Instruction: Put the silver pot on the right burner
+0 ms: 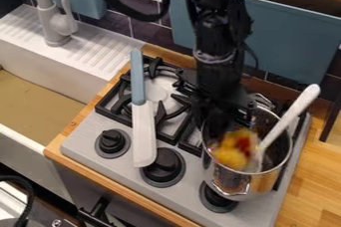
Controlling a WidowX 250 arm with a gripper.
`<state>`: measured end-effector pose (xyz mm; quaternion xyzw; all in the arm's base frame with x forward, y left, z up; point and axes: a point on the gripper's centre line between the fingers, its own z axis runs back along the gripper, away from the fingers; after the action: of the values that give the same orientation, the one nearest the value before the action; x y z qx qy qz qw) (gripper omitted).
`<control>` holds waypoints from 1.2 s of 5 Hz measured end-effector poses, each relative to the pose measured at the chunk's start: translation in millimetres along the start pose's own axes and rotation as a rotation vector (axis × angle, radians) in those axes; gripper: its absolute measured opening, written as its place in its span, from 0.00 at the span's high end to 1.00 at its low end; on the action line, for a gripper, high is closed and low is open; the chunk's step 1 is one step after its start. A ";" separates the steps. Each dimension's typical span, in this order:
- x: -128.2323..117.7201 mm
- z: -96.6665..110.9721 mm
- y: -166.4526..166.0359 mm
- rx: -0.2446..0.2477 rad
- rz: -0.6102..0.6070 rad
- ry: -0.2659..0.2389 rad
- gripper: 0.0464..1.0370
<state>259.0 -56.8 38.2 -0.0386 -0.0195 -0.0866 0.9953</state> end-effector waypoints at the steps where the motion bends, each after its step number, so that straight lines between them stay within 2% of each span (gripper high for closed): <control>1: 0.0 -0.8 0.6 0.001 0.037 -0.005 0.98; 2: 0.8 0.5 6.3 0.019 0.186 -0.046 0.99; 4: 7.2 3.9 19.7 0.014 0.406 -0.083 0.99; 5: 15.6 10.1 24.2 -0.063 0.623 -0.133 0.99; 6: 23.1 16.3 26.7 -0.097 0.733 -0.191 0.99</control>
<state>285.9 -33.1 53.5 -0.0977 -0.0928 0.2784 0.9510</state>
